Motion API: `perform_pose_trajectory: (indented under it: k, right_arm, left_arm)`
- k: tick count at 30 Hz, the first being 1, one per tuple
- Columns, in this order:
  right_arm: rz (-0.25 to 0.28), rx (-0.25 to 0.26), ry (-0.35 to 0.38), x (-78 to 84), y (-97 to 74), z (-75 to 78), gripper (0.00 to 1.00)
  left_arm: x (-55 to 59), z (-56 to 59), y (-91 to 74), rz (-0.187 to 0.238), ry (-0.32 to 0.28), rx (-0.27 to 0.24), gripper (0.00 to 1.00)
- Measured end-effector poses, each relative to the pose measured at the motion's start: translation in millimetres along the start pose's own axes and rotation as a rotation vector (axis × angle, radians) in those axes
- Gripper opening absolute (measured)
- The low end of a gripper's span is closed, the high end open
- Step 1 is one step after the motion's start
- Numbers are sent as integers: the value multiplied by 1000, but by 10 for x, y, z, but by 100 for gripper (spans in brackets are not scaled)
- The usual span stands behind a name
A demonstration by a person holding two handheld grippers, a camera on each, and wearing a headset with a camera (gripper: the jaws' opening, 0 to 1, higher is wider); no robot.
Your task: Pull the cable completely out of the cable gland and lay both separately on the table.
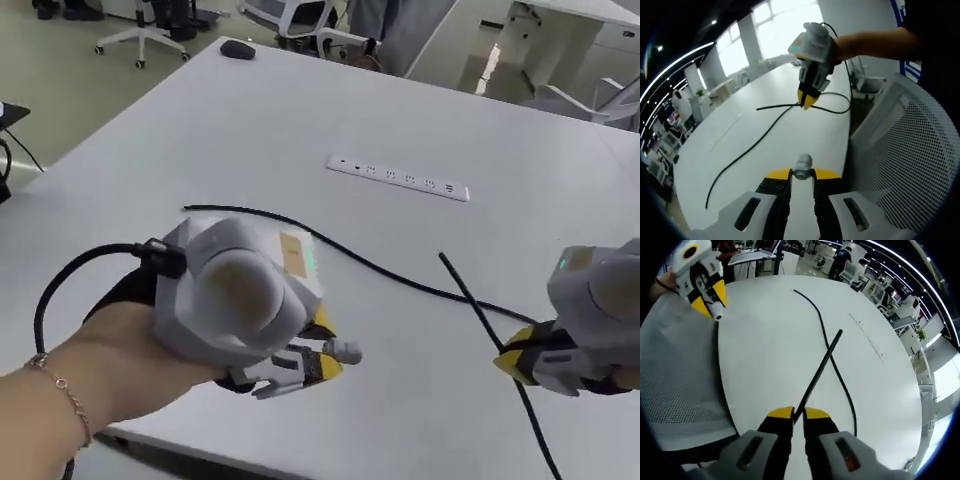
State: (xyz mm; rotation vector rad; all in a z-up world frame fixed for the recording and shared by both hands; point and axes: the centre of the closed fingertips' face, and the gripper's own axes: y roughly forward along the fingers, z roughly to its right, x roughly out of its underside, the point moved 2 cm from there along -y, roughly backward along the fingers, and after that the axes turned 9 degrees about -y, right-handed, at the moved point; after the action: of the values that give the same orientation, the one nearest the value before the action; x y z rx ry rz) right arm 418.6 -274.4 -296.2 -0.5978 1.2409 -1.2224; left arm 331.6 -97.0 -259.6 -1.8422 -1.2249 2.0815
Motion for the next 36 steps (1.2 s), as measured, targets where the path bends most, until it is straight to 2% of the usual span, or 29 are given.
perform_pose_trajectory:
  k: [2, 3, 4, 5, 7, 8, 10, 12, 13, 15, 17, 20, 22, 24, 25, 27, 28, 33, 35, 36]
  right_arm:
    - [19, 6, 21, -5, 65, 195, 5]
    - [66, -4, 78, -50, 116, 288, 5]
    - [83, -7, 105, -58, 149, 355, 5]
    - [75, -1, 99, -27, 184, 447, 5]
    - [45, 63, 93, 73, 301, 694, 6]
    - [-8, 77, 104, 181, 373, 788, 6]
    - [-24, 87, 114, 270, 533, 912, 7]
    - [-34, 86, 140, 353, 659, 970, 7]
    - [-51, 75, 196, 418, 728, 969, 7]
    - [-60, 83, 213, 478, 816, 992, 9]
    - [-113, 115, 231, 544, 780, 998, 13]
    - [-93, 136, 228, 522, 732, 1054, 24]
    - [-53, 108, 242, 433, 649, 931, 24]
    - [-43, 126, 207, 389, 539, 844, 23]
    - [-12, 154, 196, 334, 450, 813, 23]
    - [46, 157, 233, 239, 334, 696, 23]
    - [76, 147, 235, 187, 249, 586, 23]
    - [110, 170, 251, 180, -73, 221, 23]
    - [142, 164, 278, 172, -194, 60, 23]
    - [149, 163, 284, 182, -269, -33, 22]
  left_arm:
    - [24, -20, 4, -17, 5, -13, 17]
    - [25, -28, 9, -20, 2, -18, 17]
    - [24, -32, 11, -22, 0, -20, 17]
    - [14, -39, 14, -22, 1, -25, 17]
    - [3, -47, 19, -26, 1, -31, 17]
    - [-5, -54, 19, -28, 2, -36, 17]
    - [-13, -67, 12, -28, -1, -44, 17]
    - [-11, -73, 2, -28, -7, -48, 17]
    - [-6, -77, -8, -29, -12, -51, 17]
    - [13, -79, -27, -35, -16, -55, 17]
    - [30, -75, -59, -43, -14, -57, 17]
    - [34, -77, -102, -35, -20, -46, 17]
    - [22, -85, -116, -21, -25, -36, 17]
    - [23, -104, -117, -26, -11, -26, 17]
    - [23, -116, -114, -32, 12, -19, 17]
    - [10, -113, -97, -36, 24, 8, 17]
    - [-6, -109, -86, -31, 37, 20, 17]
    - [-55, -130, 17, -24, 98, 72, 17]
    - [-75, -108, 87, -7, 92, 123, 17]
    - [-76, -125, 116, -4, 92, 130, 17]
